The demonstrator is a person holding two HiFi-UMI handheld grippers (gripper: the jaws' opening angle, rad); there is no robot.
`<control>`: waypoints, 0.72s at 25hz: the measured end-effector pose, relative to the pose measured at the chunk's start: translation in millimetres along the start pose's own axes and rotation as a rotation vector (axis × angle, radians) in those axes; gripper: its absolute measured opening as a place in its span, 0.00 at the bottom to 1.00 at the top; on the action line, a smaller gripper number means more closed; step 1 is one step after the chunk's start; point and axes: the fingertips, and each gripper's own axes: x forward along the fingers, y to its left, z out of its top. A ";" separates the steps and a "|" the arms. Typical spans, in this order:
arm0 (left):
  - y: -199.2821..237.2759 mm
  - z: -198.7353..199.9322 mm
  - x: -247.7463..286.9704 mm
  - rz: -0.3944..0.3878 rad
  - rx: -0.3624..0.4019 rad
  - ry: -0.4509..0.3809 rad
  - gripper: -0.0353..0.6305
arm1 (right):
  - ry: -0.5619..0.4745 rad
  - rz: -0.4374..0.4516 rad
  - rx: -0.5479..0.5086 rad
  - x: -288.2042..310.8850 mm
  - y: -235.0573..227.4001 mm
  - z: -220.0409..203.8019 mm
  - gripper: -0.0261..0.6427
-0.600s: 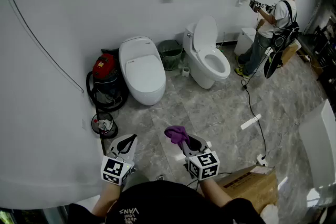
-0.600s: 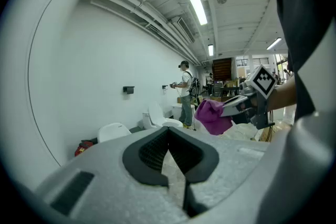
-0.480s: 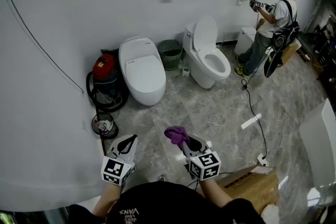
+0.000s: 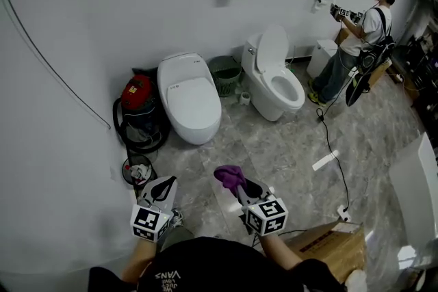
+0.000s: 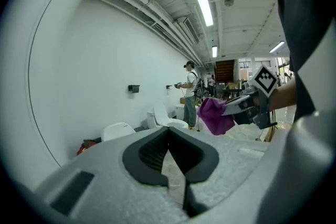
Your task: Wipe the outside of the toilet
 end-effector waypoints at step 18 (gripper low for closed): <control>183.7 -8.0 27.1 -0.055 0.008 0.024 0.06 | 0.002 -0.055 0.010 169.8 48.7 52.1 0.10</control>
